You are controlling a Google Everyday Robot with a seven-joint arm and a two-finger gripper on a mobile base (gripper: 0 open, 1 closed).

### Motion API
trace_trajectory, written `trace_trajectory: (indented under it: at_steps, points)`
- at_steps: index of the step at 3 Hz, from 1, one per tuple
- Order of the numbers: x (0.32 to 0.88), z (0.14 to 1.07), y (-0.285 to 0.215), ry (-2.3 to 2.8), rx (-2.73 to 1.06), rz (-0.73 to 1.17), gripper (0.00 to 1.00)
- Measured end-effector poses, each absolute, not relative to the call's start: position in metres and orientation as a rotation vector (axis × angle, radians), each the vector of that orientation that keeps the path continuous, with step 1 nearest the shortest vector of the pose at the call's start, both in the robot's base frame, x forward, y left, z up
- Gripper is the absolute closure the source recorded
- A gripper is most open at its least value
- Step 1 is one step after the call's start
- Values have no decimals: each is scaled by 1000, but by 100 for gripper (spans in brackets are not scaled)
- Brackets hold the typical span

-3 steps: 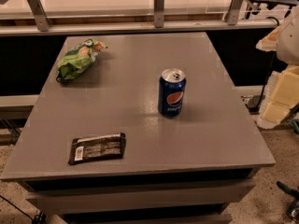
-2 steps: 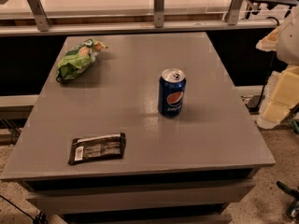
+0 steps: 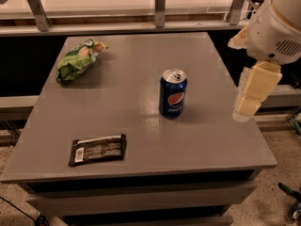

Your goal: Pick pepsi can

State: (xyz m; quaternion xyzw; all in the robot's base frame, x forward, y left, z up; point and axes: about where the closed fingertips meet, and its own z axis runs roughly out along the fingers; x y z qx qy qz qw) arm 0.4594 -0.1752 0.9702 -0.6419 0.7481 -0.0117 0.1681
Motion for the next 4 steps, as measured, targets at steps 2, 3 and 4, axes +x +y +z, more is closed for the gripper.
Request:
trace_trajectory:
  at_steps: [2,3,4]
  points:
    - [488,951,-98,1964,-1935,177,0]
    - [499,948,-66,1885,-1969,224,0]
    - [508,939,-51,1849,-1977,232,19]
